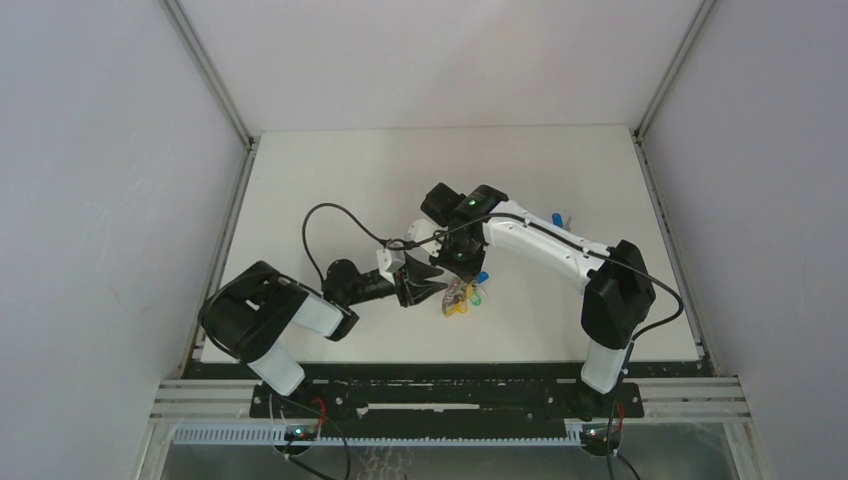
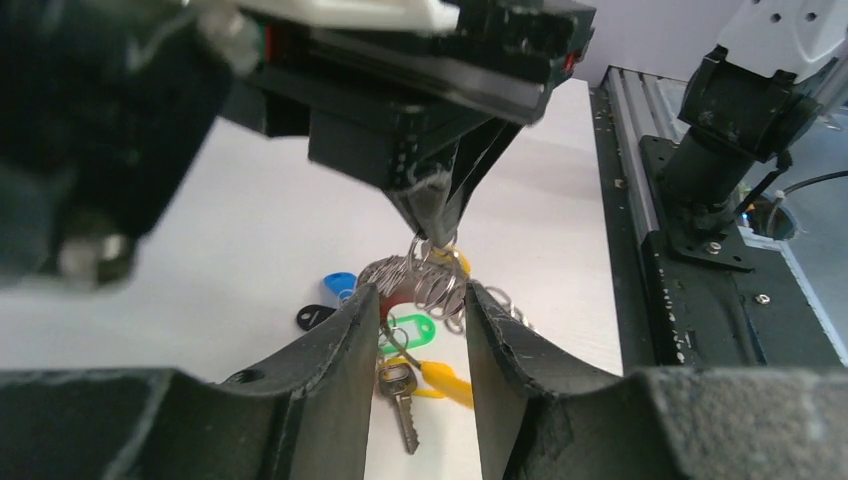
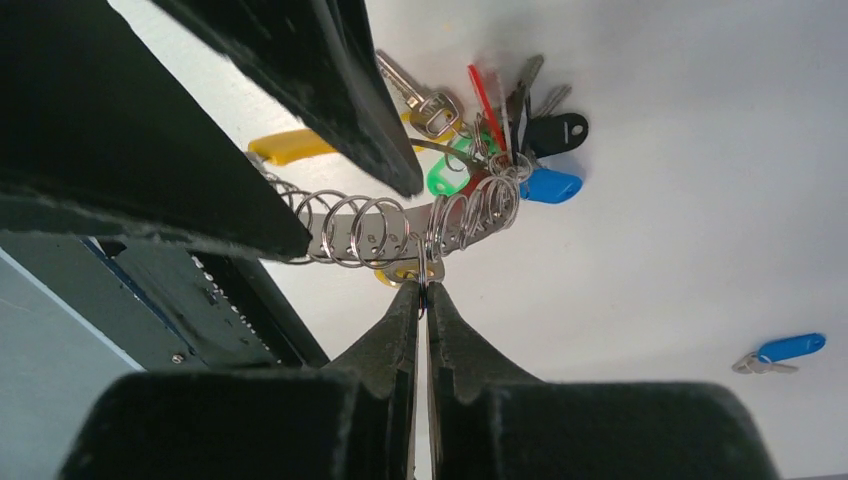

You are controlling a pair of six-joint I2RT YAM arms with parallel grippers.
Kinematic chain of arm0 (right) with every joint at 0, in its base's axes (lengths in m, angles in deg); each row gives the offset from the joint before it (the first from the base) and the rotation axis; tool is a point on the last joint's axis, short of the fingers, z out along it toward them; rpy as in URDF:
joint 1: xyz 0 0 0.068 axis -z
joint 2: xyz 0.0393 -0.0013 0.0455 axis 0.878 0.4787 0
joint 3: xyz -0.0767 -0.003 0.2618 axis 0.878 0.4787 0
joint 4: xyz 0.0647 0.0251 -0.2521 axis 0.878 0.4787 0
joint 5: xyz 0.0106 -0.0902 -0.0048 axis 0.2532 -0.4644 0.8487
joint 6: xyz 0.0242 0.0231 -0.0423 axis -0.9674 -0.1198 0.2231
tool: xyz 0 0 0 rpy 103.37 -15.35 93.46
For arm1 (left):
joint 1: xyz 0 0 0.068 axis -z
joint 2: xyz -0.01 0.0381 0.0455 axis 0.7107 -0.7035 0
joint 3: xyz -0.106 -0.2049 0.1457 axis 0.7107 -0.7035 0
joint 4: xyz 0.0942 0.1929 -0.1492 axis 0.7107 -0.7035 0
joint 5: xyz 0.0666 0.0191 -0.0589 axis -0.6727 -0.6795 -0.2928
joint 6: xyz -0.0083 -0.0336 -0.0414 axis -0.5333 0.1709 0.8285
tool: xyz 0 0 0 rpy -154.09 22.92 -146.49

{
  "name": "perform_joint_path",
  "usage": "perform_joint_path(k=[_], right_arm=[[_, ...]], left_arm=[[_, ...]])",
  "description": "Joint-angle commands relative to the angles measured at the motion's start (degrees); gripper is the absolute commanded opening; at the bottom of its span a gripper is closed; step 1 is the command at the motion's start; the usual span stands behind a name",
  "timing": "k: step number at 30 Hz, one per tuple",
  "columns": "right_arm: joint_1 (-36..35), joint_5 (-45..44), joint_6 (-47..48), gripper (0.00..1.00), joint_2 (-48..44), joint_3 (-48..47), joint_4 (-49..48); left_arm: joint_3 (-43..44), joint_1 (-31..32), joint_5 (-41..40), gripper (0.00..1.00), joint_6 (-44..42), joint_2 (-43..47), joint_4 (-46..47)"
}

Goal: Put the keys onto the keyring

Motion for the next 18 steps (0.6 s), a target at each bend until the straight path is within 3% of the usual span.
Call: perform_joint_path(k=[1, 14, 18], right_arm=[[-2.14, -0.69, 3.66, 0.00, -2.08, -1.75, -0.52], [-3.33, 4.23, 8.09, 0.00, -3.63, 2.07, -5.69], [-3.20, 3.47, 7.37, 0.00, -2.49, 2.73, -6.05]], left_arm=[[2.89, 1.61, 1.82, 0.41, 1.63, 0.09, 2.16], [3.38, 2.72, -0.94, 0.34, 0.87, -2.24, 2.16], [0.24, 2.60, -6.80, 0.35, 0.07, -0.89, 2.16]])
